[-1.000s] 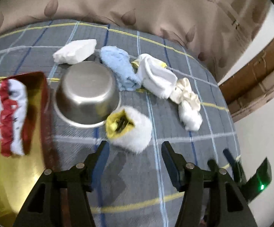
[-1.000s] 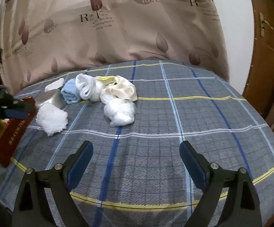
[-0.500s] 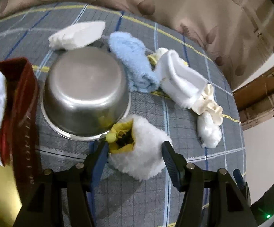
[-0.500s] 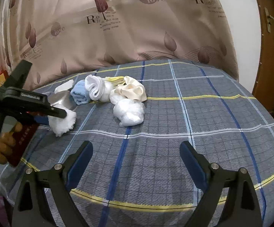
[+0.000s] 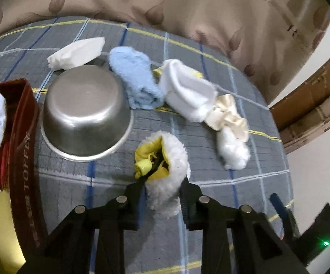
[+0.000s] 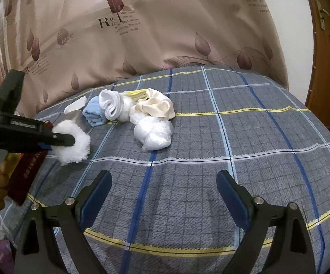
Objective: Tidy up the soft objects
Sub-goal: 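Carry the slipper into the gold tin with the left gripper while the right gripper grasps the plastic-wrapped bundle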
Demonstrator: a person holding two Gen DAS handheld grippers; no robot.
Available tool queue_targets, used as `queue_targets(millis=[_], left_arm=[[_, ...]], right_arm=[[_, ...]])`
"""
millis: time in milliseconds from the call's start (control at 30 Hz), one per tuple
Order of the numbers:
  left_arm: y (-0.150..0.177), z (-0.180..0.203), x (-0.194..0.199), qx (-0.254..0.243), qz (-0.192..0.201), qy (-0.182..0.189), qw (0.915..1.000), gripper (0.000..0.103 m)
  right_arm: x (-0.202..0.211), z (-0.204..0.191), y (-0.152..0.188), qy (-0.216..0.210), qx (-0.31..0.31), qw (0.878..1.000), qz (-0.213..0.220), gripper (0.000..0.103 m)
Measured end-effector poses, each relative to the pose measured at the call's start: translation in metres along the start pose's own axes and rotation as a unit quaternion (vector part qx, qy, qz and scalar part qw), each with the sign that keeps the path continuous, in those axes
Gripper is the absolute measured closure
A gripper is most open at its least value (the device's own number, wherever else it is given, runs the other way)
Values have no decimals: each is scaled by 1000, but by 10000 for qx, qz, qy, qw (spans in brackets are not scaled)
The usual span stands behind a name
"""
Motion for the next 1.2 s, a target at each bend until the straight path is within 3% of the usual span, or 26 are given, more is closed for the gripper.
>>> queue_targets(millis=[233, 433, 800, 900, 967, 1033, 1200], left_arm=[[14, 16, 32, -104, 315, 222, 9992, 78], [22, 16, 57, -115, 437, 245, 9987, 77], [31, -5, 110, -46, 714, 242, 9971, 76], [32, -17, 125, -6, 793, 158, 9967, 76], [33, -26, 133, 62, 833, 117, 9964, 75], [36, -36, 141, 125, 883, 51, 9960, 75], [45, -70, 157, 416, 949, -192, 9944, 75]], right_arm=[[0, 0, 0, 8, -3, 10000, -1, 11], [-8, -5, -11, -198, 71, 9995, -254, 15], [-74, -6, -49, -88, -52, 9976, -678, 21], [-86, -7, -52, -170, -4, 9963, -846, 32], [-93, -10, -54, -225, 74, 9952, -948, 50], [-100, -14, -53, -298, 166, 9936, -1074, 61], [-86, -26, -44, -492, 413, 9922, -1067, 75]])
Point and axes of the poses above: each gripper's, at about its wrist camera, not at the fingertips, and x roughly against the way its jaws point, z to its right, y to its underside, the point moved 2 cm from there along -x, roughly the way its jaws point
